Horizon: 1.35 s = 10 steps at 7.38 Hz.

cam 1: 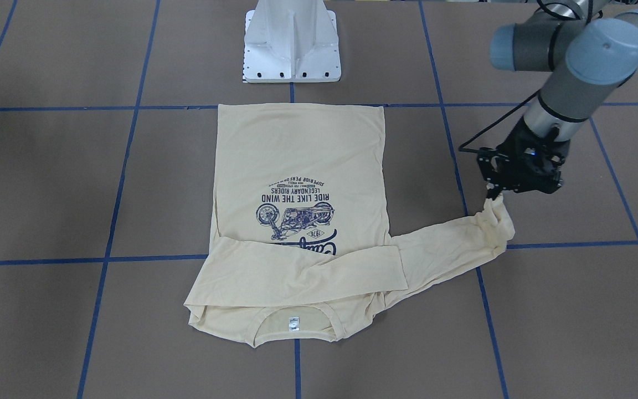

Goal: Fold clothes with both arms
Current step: 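Carry the sleeve across the shirt body with the left gripper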

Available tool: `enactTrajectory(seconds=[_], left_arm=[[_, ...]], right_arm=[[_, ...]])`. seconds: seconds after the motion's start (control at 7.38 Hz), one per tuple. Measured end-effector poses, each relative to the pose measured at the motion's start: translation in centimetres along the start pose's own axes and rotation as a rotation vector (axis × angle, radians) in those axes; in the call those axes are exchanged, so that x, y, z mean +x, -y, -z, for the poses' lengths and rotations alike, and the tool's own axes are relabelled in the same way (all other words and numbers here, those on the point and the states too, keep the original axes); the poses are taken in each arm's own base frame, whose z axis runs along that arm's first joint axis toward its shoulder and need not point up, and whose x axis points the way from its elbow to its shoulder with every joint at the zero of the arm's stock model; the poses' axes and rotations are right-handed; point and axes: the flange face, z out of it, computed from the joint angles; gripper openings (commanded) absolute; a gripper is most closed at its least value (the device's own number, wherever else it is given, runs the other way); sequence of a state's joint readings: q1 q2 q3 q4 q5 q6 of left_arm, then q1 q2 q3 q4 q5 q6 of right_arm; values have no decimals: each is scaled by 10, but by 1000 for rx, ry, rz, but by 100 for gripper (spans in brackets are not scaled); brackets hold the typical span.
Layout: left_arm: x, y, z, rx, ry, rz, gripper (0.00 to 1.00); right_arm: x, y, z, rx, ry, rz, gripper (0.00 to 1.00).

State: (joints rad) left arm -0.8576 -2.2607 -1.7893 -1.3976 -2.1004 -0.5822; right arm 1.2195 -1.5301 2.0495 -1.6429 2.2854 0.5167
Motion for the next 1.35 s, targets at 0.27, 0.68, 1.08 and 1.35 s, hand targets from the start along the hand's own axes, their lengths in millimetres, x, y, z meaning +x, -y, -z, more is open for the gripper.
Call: enactTrajectory(seconds=[0.27, 0.68, 1.08, 1.35], left_arm=[[129, 69, -6, -48, -31, 126, 0], [291, 125, -51, -101, -48, 286, 0], [344, 129, -83, -55, -103, 408, 100], [362, 122, -84, -30, -173, 451, 100]], right_arm=[[-1, 1, 0, 1, 1, -1, 100], [-2, 1, 0, -2, 7, -5, 100], [-3, 1, 0, -5, 12, -7, 100], [-7, 3, 2, -2, 18, -15, 100]])
